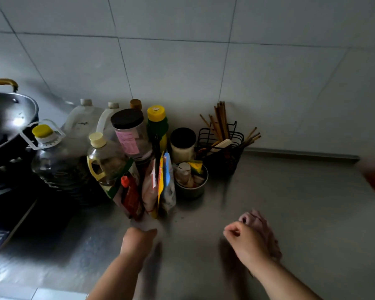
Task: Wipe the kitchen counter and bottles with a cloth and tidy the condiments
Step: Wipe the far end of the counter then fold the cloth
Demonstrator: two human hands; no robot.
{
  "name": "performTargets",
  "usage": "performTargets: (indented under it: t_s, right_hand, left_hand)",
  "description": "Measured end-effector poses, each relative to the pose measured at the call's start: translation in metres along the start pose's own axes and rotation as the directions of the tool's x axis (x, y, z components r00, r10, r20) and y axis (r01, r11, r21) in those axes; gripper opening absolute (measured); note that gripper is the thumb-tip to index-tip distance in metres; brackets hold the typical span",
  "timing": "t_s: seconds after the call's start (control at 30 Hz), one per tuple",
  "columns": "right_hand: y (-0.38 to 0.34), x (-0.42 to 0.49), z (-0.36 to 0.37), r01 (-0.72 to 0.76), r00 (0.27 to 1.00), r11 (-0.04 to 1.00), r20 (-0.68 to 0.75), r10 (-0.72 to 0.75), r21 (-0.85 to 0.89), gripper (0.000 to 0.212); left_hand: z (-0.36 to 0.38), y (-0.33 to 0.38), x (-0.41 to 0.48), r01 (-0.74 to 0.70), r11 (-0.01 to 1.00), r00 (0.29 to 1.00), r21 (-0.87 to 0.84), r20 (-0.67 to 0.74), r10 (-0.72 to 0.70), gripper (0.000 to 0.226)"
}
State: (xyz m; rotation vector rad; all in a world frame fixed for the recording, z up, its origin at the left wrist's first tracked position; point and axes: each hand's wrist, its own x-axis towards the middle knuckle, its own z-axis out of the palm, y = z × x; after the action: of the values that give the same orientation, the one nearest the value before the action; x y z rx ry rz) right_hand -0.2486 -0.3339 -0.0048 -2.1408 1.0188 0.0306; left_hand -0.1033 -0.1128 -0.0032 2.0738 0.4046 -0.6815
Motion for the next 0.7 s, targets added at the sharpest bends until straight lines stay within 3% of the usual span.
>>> performTargets:
  t_s: [0.07, 0.13, 0.23, 0.3, 0.37, 0.43, 0.5, 0.57, 0.63, 0.7]
  right_hand:
    - [0.024, 0.003, -0.015, -0.029, 0.987, 0.997, -0.158, 0.018, -0.069, 0.014]
    - [0.048, 0.005, -0.024, -0.084, 0.983, 0.996, -0.165, 0.078, -0.030, 0.019]
    - [0.071, 0.005, -0.034, -0.169, 0.984, 0.978, -0.073, 0.161, -0.121, 0.026]
    - [0.076, 0.007, -0.040, -0.085, 0.996, 0.992, -0.015, 0.084, -0.096, 0.018]
    - [0.073, 0.006, -0.048, 0.030, 0.993, 0.998, 0.111, -0.035, 0.050, 0.021]
    - [0.060, -0.002, -0.062, 0.022, 0.953, 0.957, 0.282, -0.108, 0.290, 0.022]
    - [0.045, -0.012, -0.077, -0.118, 0.906, 0.814, 0.397, -0.146, 0.568, 0.019]
    - [0.034, -0.019, -0.091, -0.280, 0.887, 0.578, 0.437, -0.150, 0.767, 0.014]
    - [0.028, -0.021, -0.102, -0.365, 0.879, 0.335, 0.440, -0.185, 0.869, 0.009]
    - [0.027, -0.019, -0.111, -0.405, 0.876, 0.211, 0.443, -0.191, 0.890, 0.018]
  left_hand:
    - [0.011, 0.004, -0.014, -0.017, 1.000, 1.000, -0.011, 0.014, 0.018, 0.017]
    - [0.025, 0.009, -0.026, -0.055, 0.998, 0.997, -0.011, 0.048, 0.056, 0.017]
    - [0.048, 0.022, -0.045, -0.111, 0.993, 0.984, 0.027, 0.146, 0.106, 0.022]
    - [0.062, 0.032, -0.061, -0.119, 0.993, 0.971, 0.013, 0.211, 0.114, 0.017]
    - [0.076, 0.040, -0.076, -0.140, 0.990, 0.953, 0.020, 0.272, 0.129, 0.010]
    - [0.091, 0.046, -0.088, -0.146, 0.988, 0.939, 0.052, 0.321, 0.122, 0.011]
    - [0.104, 0.049, -0.099, -0.095, 0.991, 0.919, 0.092, 0.390, 0.052, 0.018]
    - [0.117, 0.046, -0.106, 0.042, 0.999, 0.860, 0.030, 0.508, -0.051, 0.029]
    - [0.127, 0.044, -0.109, 0.191, 0.976, 0.793, -0.108, 0.603, -0.089, 0.034]
    - [0.134, 0.047, -0.110, 0.258, 0.929, 0.779, -0.266, 0.626, -0.037, 0.030]
